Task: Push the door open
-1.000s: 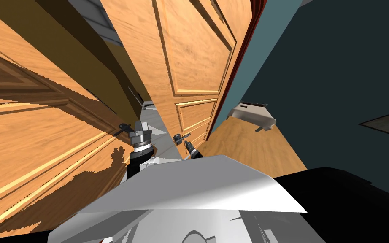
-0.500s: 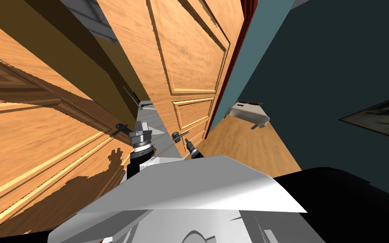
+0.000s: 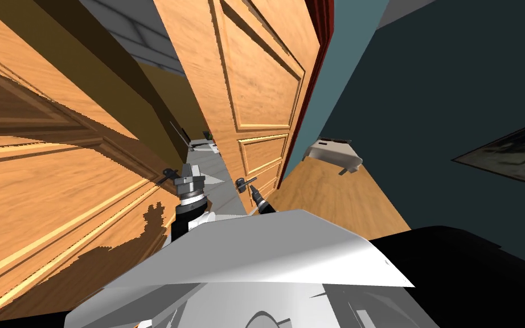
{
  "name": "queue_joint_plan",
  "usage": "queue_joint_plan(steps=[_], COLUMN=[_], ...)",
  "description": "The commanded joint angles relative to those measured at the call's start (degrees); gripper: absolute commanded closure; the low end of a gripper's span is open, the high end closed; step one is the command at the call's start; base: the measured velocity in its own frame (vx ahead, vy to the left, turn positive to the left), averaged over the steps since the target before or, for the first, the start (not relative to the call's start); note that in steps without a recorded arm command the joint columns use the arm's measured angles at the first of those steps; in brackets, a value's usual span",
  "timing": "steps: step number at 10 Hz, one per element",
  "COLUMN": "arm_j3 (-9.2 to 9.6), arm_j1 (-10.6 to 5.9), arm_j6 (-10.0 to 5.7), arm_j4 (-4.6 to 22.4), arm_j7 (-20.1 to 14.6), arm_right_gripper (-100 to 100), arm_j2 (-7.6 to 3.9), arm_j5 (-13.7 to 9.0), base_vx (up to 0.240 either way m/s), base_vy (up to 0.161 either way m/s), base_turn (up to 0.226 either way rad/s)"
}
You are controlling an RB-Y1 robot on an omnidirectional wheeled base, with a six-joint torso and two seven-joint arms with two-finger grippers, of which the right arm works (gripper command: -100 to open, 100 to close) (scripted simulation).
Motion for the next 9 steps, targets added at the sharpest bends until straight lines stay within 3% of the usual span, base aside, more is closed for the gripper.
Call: queue_joint_plan(steps=[1,4,5,6,9], arm_j3=[-0.33,-1.12,-0.95,-0.95,-0.95], arm_j1=[-0.44,-1.54,-1.24,-1.24,-1.24], arm_j6=[0.1,0.38,0.37,0.37,0.37], arm_j4=[0.48,1.62,1.27,1.27,1.27], arm_j7=[-0.12,-0.39,-0.28,-0.28,-0.28], arm_right_gripper=[-100,-100,-100,100,100], arm_j2=[0.4,1.38,1.22,1.22,1.22], arm_j5=[0.08,0.24,0.24,0.24,0.24], base_vx=[0.171,0.171,0.081,-0.014,-0.024], base_vy=[0.079,0.116,0.045,-0.004,-0.016], base_turn=[0.016,0.025,0.002,-0.001,0.004])
